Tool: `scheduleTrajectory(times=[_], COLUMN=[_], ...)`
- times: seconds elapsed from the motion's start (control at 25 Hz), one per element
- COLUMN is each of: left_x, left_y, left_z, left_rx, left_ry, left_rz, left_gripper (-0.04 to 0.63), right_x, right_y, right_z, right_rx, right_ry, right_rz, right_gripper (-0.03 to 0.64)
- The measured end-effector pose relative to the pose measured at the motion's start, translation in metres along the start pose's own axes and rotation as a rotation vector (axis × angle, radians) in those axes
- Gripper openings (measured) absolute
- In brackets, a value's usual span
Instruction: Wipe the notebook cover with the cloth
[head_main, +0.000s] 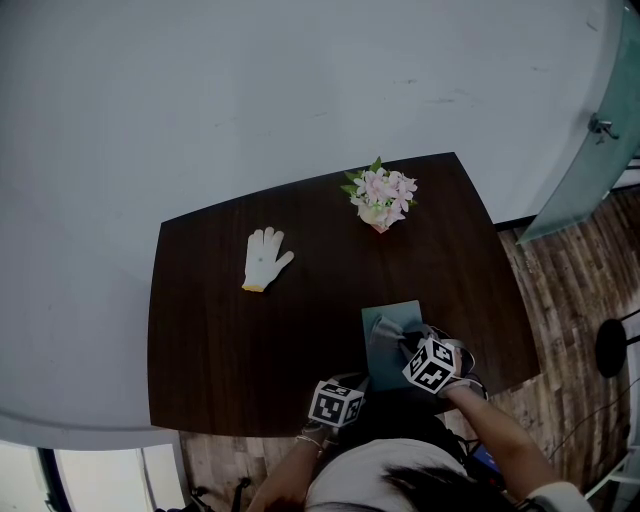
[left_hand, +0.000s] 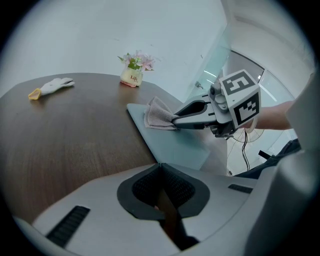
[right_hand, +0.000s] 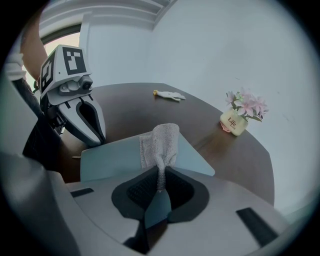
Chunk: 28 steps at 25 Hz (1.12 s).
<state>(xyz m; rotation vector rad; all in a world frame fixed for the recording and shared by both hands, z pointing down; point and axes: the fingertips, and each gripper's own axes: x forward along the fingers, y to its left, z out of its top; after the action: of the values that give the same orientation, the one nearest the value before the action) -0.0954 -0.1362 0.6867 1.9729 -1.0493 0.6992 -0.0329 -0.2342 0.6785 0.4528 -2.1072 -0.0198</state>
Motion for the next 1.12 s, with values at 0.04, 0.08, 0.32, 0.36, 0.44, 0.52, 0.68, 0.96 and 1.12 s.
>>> scheduleTrajectory(times=[0.04, 0.08, 0.32, 0.36, 0.44, 0.52, 0.68, 0.96, 1.12], left_x=[0.000, 0.000, 0.000, -0.001, -0.001, -0.001, -0.001, 0.000, 0.000], left_y=[0.000, 0.000, -0.001, -0.001, -0.001, -0.001, -0.002, -0.002, 0.000], left_z=[0.000, 0.000, -0.001, -0.001, 0.000, 0.000, 0.000, 0.000, -0.001], left_rx=[0.000, 0.001, 0.002, 0.003, 0.004, 0.004, 0.005, 0.005, 0.007], left_ry=[0.001, 0.001, 0.002, 0.002, 0.003, 0.003, 0.003, 0.006, 0.008], left_rz=[0.001, 0.000, -0.001, -0.001, -0.001, -0.001, -0.003, -0.001, 0.001], left_gripper=[0.018, 0.018, 0.018, 0.018, 0.018, 0.018, 0.018, 0.018, 0.018], right_x=[-0.001, -0.002, -0.008, -0.009, -0.011, -0.012, -0.015, -0.019, -0.021], right_y=[-0.001, -0.002, -0.006, -0.007, -0.009, -0.010, -0.012, -0.016, -0.017], right_z=[-0.002, -0.003, -0.015, -0.016, -0.019, -0.021, -0.026, -0.034, -0.039], right_rx=[0.005, 0.009, 0.030, 0.034, 0.041, 0.047, 0.059, 0.078, 0.090], right_ry=[0.001, 0.002, 0.011, 0.011, 0.012, 0.012, 0.014, 0.026, 0.035], right_rz=[-0.003, -0.006, -0.024, -0.027, -0.031, -0.036, -0.049, -0.072, -0.085], right_gripper=[0.048, 0.048, 0.048, 0.048, 0.048, 0.048, 0.048, 0.049, 0.048])
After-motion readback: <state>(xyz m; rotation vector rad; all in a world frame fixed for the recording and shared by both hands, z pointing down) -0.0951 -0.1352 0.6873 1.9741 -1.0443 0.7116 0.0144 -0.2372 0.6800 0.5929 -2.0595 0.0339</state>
